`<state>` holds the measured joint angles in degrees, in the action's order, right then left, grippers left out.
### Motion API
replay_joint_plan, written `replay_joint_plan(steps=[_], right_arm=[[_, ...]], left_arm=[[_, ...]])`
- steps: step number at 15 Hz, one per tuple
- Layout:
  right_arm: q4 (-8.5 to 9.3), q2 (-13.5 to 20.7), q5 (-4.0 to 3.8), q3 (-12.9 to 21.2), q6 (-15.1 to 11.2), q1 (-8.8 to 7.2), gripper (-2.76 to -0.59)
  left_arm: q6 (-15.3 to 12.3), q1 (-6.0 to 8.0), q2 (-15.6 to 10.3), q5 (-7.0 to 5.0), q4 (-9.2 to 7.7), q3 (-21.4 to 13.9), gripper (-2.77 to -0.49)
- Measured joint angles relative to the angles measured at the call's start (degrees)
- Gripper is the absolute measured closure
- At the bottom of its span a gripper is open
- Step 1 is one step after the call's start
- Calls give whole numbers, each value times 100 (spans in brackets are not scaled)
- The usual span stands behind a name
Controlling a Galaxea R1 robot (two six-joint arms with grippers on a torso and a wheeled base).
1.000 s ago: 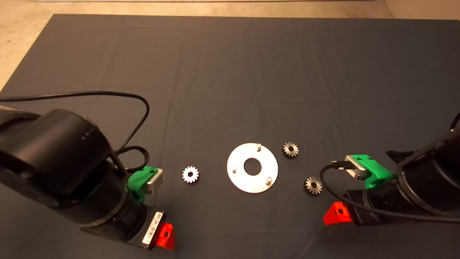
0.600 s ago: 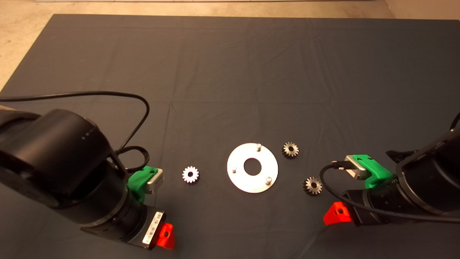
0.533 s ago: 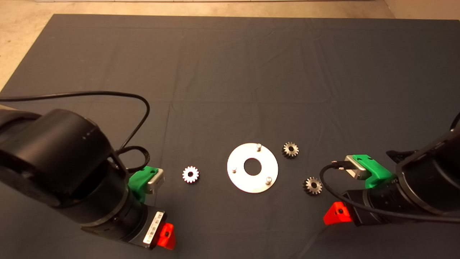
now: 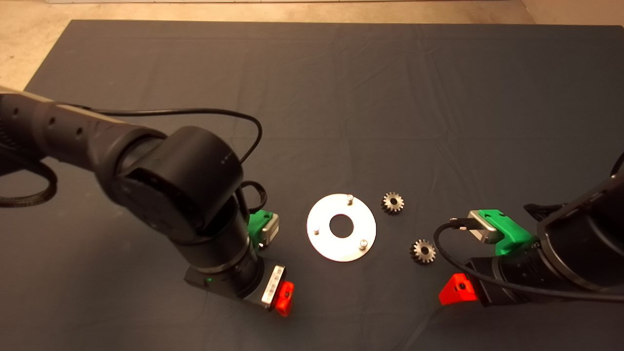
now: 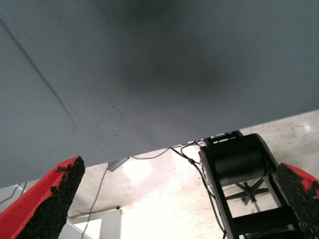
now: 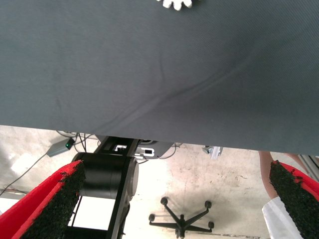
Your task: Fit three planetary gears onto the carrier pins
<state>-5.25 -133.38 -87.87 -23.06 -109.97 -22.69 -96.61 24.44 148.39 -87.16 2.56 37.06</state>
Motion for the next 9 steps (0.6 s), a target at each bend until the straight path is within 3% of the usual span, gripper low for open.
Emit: replay_joint_plan(steps=[3, 7, 9], right_arm=[[0, -6, 0, 0, 0, 1, -275], [2, 2, 2, 2, 0, 1, -275], [0, 0, 5, 2, 0, 1, -275]], left_arm=[[0, 0, 73, -31, 82, 188, -277], [9, 0, 145, -24, 557, 303, -277], [102, 0, 129, -31, 651, 472, -277]])
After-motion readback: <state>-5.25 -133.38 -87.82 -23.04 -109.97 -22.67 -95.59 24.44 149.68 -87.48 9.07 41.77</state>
